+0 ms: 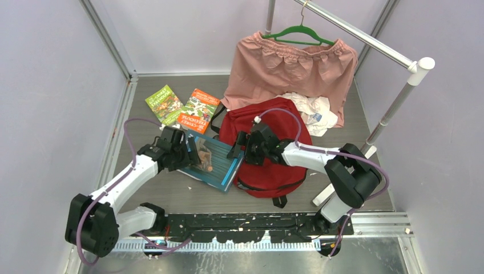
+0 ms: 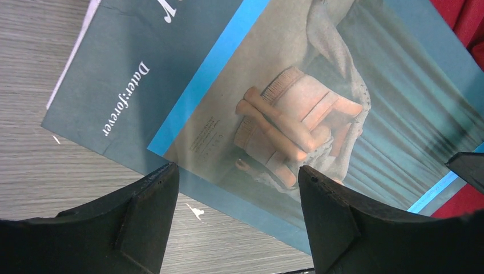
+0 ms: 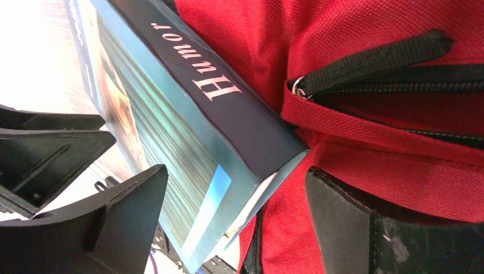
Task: Pack the student bag
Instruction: Pick up the book from the center of the board.
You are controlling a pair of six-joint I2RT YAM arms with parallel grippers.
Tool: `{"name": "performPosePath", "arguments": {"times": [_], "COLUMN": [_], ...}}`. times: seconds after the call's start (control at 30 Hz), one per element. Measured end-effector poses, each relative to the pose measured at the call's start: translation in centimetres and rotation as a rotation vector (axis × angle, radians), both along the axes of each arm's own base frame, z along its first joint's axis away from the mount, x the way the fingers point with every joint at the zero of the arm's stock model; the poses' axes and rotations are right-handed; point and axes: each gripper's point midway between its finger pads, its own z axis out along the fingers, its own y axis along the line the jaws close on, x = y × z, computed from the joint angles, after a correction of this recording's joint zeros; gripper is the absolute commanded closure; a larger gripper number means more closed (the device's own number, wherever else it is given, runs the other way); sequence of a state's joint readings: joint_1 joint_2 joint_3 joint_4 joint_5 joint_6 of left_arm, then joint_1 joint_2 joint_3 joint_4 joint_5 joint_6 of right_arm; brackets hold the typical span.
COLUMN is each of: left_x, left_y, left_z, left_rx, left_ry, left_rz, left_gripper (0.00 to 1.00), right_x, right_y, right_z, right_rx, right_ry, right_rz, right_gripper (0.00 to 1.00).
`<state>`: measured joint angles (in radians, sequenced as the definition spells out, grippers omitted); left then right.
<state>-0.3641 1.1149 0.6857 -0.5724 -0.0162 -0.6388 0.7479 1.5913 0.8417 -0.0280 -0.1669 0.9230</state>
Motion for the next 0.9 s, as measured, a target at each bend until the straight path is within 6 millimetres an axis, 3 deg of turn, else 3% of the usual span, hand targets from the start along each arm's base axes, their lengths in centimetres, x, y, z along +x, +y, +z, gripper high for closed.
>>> {"name": "performPosePath", "arguments": {"times": [0.3,0.57,0.9], "left_x": [-0.2,-0.5,-0.8], "left_y": [-0.6,-1.1,-1.4], "left_z": [-0.3,-1.0,-0.8], "left_rx": [-0.028,-0.053,-0.080], "left_ry": [0.017,0.027,0.014], "left_rz": [-0.021,-0.036,-0.047], "left_gripper": [0.24,0.26,0.25], "right_x": [-0.1,-0.2,-0.8], "right_y": [0.9,1.5,1.1], "right_z": [1.3,4.7,4.2], "right_rx": [0.060,0.153,0.152], "right_ry": [0.001,-0.047,-0.037], "right_rz": [0.014,0.015,0.019], "right_gripper": [0.06,0.07,0.07]}}
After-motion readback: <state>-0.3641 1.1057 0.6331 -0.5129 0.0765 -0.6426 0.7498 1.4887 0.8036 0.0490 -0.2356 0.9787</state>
